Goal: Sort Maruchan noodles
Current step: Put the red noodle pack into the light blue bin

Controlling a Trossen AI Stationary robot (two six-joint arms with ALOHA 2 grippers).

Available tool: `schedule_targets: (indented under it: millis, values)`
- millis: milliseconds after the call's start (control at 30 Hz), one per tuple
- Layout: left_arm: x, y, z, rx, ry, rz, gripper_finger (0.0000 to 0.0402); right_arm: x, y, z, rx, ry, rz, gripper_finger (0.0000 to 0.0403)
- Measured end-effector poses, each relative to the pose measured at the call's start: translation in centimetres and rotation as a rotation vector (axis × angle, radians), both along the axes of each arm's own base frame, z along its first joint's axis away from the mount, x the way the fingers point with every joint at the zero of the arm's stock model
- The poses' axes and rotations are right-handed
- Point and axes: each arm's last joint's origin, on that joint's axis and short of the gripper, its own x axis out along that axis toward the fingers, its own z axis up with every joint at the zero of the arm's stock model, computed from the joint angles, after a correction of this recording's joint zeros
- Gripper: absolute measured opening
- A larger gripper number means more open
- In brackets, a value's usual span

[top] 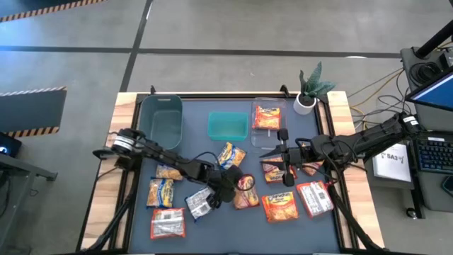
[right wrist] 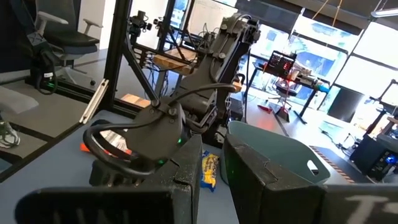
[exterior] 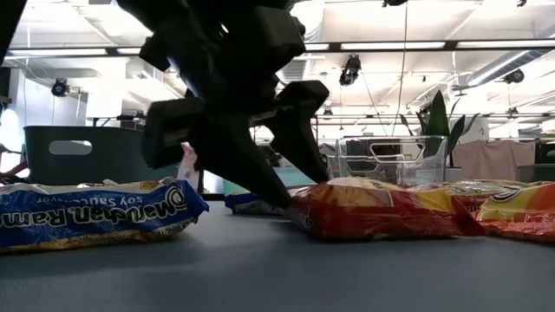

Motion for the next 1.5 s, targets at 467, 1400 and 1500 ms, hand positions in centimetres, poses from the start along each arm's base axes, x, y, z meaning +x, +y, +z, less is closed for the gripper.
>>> schedule_targets:
  millis: [467, 1400, 1500]
  values:
    - [0.4, 0.0, -0.3, -0.016, -0.022, -0.004, 0.0091, 0.0, -0.1, -0.1, -0.003, 0.01, -0.04, 0.0057]
    - [-1.6, 1.0, 4.4, 0.014, -0.016, 0.109, 0.0, 0.0, -0.1, -0.1, 0.0, 0.009, -0.041, 0.0057]
    - [-1.9, 1.1, 4.3, 0.011, 0.012, 0.134, 0.0, 0.0, -0.1, -0.1, 0.001, 0.009, -0.04, 0.0057]
